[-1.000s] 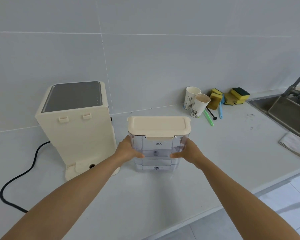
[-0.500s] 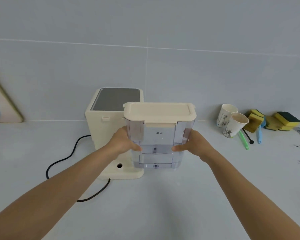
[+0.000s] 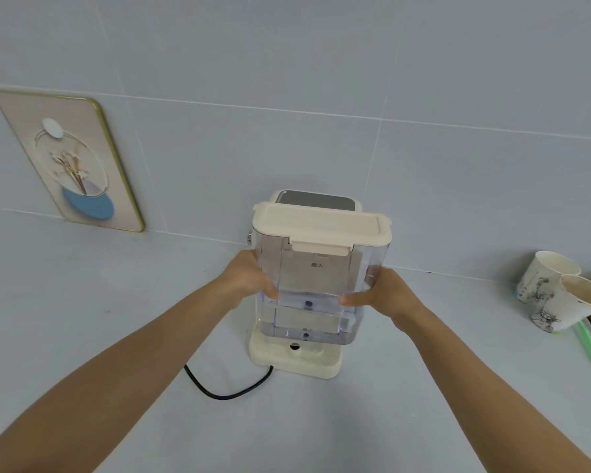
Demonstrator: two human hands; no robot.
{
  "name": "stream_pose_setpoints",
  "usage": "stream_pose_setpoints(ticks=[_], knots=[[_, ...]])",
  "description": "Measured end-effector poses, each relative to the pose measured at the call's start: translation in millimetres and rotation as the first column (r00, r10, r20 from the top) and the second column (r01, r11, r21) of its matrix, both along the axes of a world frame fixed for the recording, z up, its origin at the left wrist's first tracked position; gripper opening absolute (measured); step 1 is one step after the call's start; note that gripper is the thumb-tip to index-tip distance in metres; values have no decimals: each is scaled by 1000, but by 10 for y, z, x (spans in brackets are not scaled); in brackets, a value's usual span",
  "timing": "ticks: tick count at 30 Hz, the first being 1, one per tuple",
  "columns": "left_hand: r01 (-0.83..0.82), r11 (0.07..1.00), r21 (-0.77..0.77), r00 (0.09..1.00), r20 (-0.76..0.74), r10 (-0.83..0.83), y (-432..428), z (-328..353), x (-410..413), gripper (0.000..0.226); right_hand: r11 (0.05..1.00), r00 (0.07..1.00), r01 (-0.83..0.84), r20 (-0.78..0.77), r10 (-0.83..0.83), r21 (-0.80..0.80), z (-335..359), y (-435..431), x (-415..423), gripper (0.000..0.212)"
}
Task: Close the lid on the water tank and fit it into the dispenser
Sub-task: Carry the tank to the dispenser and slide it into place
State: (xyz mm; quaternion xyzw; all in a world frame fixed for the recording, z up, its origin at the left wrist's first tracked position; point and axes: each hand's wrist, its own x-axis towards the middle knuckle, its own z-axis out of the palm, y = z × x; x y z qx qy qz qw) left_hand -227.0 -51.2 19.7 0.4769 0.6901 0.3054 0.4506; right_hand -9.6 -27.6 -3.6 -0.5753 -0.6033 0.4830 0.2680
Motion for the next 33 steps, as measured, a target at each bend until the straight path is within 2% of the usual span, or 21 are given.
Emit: stream_pose_setpoints(ticks=[6,14,23,28,33], knots=[[-1,1000,-28,1000,5,1,95,-41,-121,74,999,1000,26,11,-26,-24,-119,88,-123,65],[24,999,-37,999,37,-23,188,-87,-175,79,998,998,62,2,-62,-26,-178,70,-189,67],[49,998,-41,998,32,-47,218,-262,-256,72,992,992,120,33,-119,-34,-306,55,-240,64],[55,998,-43,998,44,-53,226,-341,-273,79,991,991,130,30,-129,-44,-386,55,-246,72],[67,997,-35,995,72,-65,206,-421,-269,77,990,991,130,48,-128,-45,-455,45,-258,67]])
